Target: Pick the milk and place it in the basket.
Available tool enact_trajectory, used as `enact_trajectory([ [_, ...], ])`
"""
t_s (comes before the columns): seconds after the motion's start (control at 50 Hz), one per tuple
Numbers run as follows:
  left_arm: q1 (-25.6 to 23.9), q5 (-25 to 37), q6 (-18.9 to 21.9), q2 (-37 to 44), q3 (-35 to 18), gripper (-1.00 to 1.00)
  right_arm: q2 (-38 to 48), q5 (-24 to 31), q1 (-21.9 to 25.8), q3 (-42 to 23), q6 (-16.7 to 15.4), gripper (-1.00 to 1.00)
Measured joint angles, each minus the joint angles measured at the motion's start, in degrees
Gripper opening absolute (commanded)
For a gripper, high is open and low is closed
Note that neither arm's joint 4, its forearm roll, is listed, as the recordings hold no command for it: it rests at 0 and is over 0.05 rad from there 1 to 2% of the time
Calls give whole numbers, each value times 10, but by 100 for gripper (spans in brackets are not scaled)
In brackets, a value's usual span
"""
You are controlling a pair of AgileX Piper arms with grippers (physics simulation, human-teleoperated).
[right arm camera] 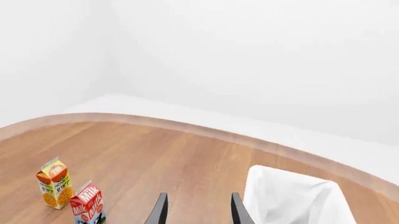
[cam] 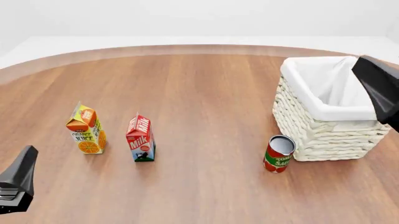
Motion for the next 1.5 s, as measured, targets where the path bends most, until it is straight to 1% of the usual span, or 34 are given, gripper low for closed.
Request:
enact_trajectory([
  [0.34,0,0,0,0,0,100,74,-26,46,-48,-18,100],
  [0.74,0,0,0,0,0,100,183,-82,113,-83,-47,100],
  [1.14,0,0,0,0,0,100,290,-115,175,-137,-70,100],
  [1.5,0,0,0,0,0,100,377,-166,217,-154,-90,100],
])
